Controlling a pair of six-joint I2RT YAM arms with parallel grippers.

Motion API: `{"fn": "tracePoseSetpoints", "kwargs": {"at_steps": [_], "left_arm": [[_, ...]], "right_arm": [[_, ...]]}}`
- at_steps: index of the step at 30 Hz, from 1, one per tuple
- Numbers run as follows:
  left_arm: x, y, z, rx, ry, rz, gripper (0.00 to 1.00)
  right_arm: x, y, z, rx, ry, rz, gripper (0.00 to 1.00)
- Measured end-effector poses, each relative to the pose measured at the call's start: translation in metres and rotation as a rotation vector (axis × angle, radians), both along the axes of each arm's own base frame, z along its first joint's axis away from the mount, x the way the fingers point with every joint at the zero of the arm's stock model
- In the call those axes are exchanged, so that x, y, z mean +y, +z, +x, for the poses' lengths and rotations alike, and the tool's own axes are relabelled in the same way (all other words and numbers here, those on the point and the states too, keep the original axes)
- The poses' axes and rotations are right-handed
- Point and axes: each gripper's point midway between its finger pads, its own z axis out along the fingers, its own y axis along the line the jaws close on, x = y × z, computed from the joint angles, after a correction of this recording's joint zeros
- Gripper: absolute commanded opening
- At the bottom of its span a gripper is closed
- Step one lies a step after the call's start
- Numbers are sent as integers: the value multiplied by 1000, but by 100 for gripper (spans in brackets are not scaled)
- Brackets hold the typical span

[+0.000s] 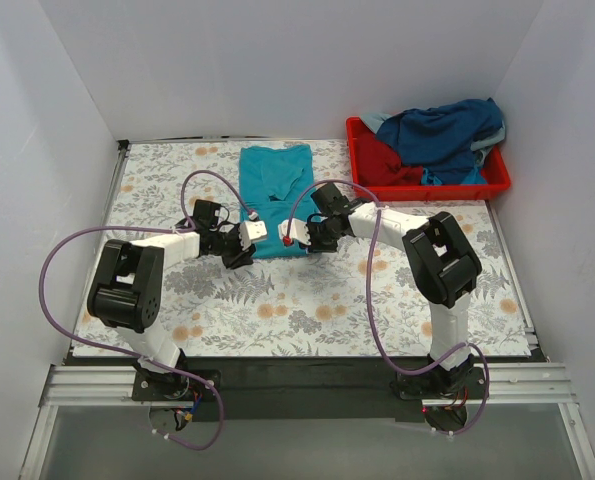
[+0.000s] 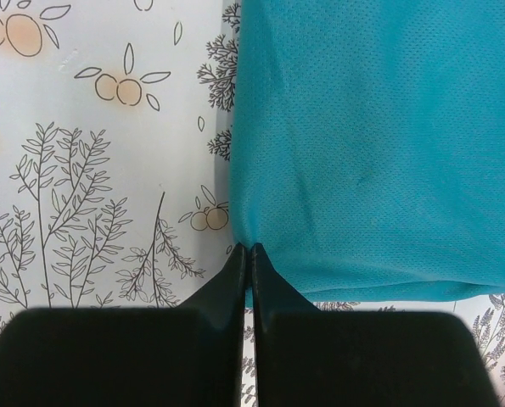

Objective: Fold and stack the t-shirts
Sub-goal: Fold the tshirt

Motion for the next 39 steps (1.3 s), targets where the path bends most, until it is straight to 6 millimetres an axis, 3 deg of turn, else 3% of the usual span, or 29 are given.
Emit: {"fn": "tracePoseSetpoints", "kwargs": {"at_steps": [18, 23, 25, 30, 35, 39], "left_arm": [[8, 11, 8, -28, -3, 16, 34], [8, 0, 10, -12, -20, 22, 32], [7, 0, 11, -18, -33, 21, 27], [8, 1, 12, -40, -64, 34, 1], [9, 5, 6, 0, -58, 36, 0], [7, 24, 7, 26, -43, 17, 0]], "right_arm": [[0, 0, 1, -3, 2, 2, 1], [0, 0, 1, -3, 2, 2, 1], [0, 0, 1, -2, 1, 2, 1], [1, 0, 0, 1, -3, 3, 1], [-5, 3, -7, 43, -30, -4, 1], [-11, 18, -6, 69, -63, 3, 1]]}}
